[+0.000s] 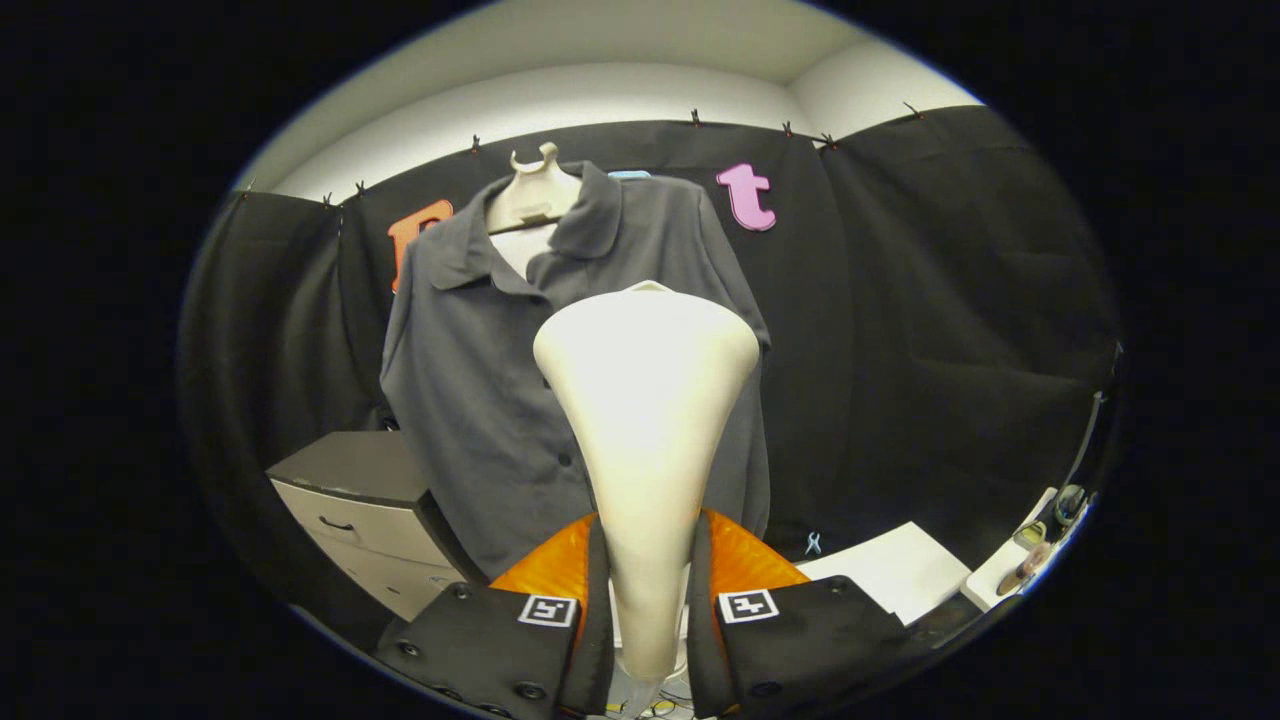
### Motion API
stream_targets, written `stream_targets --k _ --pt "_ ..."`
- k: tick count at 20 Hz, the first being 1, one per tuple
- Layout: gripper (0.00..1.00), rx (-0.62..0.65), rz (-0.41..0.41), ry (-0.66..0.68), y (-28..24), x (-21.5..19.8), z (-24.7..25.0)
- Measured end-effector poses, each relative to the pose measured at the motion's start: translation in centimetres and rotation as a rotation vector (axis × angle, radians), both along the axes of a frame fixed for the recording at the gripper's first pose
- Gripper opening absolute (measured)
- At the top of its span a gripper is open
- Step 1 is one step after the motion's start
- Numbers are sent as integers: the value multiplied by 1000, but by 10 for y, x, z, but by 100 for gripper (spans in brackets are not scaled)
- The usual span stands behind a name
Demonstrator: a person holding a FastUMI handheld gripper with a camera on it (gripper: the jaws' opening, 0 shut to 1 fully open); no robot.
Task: Iron the clothes twice with a garment steamer, once on the left side and once on the right side.
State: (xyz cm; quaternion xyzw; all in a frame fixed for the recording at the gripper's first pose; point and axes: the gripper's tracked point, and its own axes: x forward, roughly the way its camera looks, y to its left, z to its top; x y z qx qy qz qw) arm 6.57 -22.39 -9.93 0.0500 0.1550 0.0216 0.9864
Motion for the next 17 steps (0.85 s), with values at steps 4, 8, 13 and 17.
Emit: stream_targets --k 4,8,13,17 --pt "38 -9 1 -85 2 -8 43" --pt "38 -27 4 -166 7 -12 82" --pt "37 -41 9 -220 11 -11 101" --pt "37 -42 10 -212 11 0 100"
